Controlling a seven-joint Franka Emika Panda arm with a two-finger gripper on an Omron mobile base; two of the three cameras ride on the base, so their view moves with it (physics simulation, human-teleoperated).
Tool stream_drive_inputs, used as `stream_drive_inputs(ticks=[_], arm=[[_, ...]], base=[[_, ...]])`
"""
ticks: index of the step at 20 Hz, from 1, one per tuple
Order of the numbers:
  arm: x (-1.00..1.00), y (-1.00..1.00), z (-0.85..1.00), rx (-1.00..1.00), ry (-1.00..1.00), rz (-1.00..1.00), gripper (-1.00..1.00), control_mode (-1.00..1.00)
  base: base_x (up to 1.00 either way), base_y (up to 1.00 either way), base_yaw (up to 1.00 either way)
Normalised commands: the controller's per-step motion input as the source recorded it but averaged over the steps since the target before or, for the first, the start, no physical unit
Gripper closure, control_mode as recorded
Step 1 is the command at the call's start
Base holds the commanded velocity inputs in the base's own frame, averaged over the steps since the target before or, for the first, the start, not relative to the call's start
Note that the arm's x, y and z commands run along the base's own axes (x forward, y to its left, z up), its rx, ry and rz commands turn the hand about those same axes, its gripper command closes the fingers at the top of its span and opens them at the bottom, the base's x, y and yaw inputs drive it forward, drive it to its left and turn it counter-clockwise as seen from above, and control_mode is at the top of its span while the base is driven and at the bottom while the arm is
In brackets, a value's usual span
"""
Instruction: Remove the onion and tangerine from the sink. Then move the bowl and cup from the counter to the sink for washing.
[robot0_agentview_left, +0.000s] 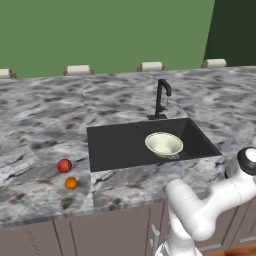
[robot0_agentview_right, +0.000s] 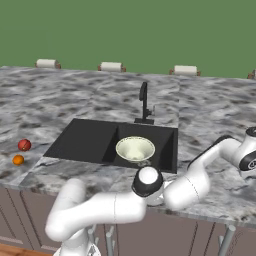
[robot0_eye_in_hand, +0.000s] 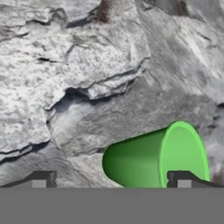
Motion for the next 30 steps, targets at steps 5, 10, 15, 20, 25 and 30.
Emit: stream_drive_inputs(ticks=[5, 10, 15, 20, 25, 30], arm=[[0.00, -0.01, 0.27, 0.12, 0.00, -0.05, -1.00, -1.00], [0.01, 0.00, 0.26, 0.11, 0.00, -0.05, -1.00, -1.00], [0.07, -0.04, 0.18, 0.11, 0.02, -0.05, -1.00, -1.00], [0.16, -0.13, 0.10, 0.08, 0.05, -0.04, -1.00, -1.00], [0.18, -0.20, 0.10, 0.07, 0.04, -0.01, -1.00, -1.00], [0.16, -0.28, 0.20, 0.07, 0.02, 0.00, -1.00, -1.00]], base=[[0.00, 0.00, 0.00], [0.00, 0.00, 0.00], [0.00, 0.00, 0.00], [0.00, 0.00, 0.00], [0.00, 0.00, 0.00], [0.00, 0.00, 0.00]])
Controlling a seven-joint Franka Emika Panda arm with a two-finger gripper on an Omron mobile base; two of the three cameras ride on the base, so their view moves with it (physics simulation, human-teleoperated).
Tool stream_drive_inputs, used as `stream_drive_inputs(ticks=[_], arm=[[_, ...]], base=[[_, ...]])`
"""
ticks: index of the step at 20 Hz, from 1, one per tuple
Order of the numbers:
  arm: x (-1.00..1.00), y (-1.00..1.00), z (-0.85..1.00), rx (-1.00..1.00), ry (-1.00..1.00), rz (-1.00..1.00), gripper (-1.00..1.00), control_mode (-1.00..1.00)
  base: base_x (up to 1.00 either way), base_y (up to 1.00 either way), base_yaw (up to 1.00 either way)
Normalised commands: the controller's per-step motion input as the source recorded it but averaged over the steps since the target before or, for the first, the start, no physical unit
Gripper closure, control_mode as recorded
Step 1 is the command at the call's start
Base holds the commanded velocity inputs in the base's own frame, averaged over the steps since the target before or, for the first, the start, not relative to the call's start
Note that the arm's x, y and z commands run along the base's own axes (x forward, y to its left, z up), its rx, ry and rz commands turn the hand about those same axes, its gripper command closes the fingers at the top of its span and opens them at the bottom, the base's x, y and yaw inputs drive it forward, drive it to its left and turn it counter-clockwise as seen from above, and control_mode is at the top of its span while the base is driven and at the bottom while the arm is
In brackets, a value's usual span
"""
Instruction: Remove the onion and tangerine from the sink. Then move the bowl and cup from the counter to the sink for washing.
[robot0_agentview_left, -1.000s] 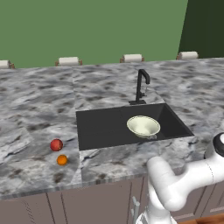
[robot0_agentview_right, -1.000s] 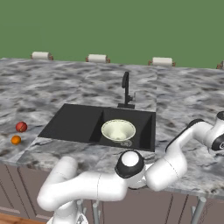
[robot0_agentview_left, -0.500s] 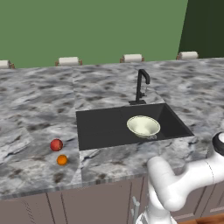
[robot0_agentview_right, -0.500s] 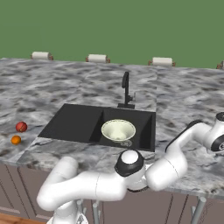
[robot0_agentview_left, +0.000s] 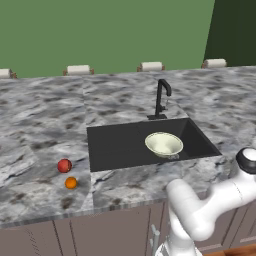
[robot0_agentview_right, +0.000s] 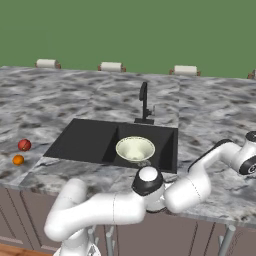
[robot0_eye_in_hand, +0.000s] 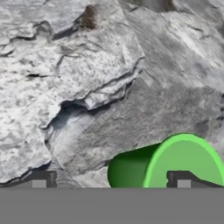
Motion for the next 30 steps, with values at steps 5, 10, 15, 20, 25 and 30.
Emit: stream_drive_inputs(ticks=[5, 10, 15, 20, 25, 30], arm=[[0.15, -0.30, 0.22, 0.09, 0.06, 0.00, -1.00, -1.00], [0.13, -0.25, 0.19, 0.10, 0.14, -0.01, -1.00, -1.00], [0.08, -0.15, 0.28, 0.13, 0.17, -0.02, 1.00, -1.00], [0.11, -0.14, 0.31, 0.14, 0.15, -0.02, 1.00, -1.00], [0.13, -0.18, 0.33, 0.14, 0.14, -0.01, 1.00, -1.00], [0.06, -0.12, 0.38, 0.17, 0.08, 0.00, 1.00, -1.00]], base=[[0.00, 0.00, 0.00], [0.00, 0.00, 0.00], [0.00, 0.00, 0.00], [0.00, 0.00, 0.00], [0.00, 0.00, 0.00], [0.00, 0.00, 0.00]])
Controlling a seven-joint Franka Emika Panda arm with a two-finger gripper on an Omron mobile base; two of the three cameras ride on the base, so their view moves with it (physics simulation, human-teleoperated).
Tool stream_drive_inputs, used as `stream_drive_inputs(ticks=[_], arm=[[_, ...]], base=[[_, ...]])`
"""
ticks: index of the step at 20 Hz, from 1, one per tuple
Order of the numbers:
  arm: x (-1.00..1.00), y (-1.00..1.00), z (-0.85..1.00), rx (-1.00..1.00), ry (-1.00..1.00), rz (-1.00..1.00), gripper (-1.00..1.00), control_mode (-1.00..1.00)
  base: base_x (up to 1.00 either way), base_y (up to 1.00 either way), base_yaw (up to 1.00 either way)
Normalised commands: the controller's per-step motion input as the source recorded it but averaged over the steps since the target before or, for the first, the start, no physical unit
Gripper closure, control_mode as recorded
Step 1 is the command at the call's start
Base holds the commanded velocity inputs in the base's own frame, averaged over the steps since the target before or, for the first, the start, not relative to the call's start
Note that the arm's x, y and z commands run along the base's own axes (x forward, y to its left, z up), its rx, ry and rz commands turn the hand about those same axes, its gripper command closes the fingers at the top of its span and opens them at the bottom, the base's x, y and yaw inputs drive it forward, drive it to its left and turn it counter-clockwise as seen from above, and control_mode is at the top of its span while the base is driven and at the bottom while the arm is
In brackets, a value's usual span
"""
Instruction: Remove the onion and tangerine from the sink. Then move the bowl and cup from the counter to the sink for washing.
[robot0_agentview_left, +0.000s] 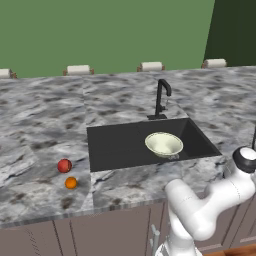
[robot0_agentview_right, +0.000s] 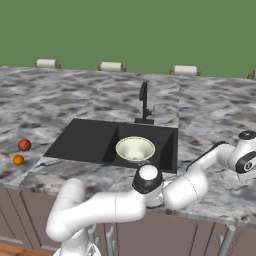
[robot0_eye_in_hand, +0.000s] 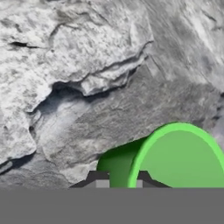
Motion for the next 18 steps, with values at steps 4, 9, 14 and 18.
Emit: stream_drive_inputs(ticks=[4, 9, 14, 18], arm=[[0.04, -0.04, 0.39, 0.18, 0.03, 0.00, 1.00, -1.00], [0.00, 0.00, 0.34, 0.19, 0.00, 0.00, 1.00, -1.00], [0.00, 0.01, 0.33, 0.16, 0.00, 0.00, 1.00, -1.00], [0.00, 0.09, 0.33, 0.15, 0.00, 0.00, 1.00, -1.00]], base=[[0.00, 0.00, 0.00], [0.00, 0.00, 0.00], [0.00, 0.00, 0.00], [0.00, 0.00, 0.00]])
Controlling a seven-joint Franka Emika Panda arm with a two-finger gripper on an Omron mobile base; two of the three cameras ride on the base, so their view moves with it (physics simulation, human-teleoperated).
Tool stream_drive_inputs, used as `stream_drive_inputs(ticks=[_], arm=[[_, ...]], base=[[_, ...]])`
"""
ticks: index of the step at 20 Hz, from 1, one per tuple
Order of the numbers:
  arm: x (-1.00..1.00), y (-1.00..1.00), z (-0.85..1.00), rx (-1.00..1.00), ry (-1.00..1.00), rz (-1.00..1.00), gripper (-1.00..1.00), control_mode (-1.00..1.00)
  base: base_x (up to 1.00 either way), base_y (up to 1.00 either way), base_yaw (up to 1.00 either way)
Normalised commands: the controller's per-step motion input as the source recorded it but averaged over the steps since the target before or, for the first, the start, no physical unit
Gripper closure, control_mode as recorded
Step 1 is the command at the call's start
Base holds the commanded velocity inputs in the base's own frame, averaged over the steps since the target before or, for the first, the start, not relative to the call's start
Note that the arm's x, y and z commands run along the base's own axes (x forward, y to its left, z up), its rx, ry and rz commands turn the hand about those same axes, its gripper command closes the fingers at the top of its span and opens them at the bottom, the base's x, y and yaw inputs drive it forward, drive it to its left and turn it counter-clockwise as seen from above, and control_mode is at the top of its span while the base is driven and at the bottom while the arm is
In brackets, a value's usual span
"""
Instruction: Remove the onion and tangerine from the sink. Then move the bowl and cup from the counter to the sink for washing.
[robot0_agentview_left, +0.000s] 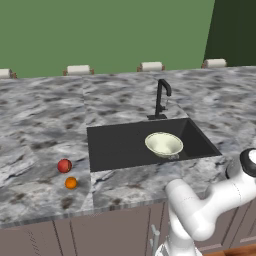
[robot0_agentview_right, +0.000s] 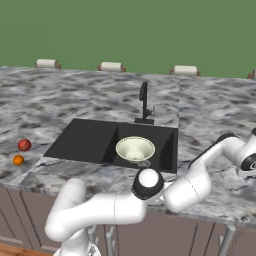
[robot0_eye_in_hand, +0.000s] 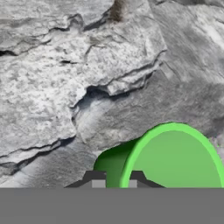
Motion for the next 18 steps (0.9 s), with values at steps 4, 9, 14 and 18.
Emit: stream_drive_inputs(ticks=[4, 9, 14, 18], arm=[[0.00, 0.13, 0.28, 0.13, 0.00, 0.00, 1.00, -1.00], [-0.02, 0.17, 0.21, 0.11, -0.04, 0.03, 1.00, -1.00], [-0.10, 0.20, 0.13, 0.07, -0.15, 0.08, 1.00, -1.00], [-0.11, 0.24, 0.09, 0.00, -0.22, 0.10, 1.00, -1.00]], base=[[0.00, 0.00, 0.00], [0.00, 0.00, 0.00], [0.00, 0.00, 0.00], [0.00, 0.00, 0.00]])
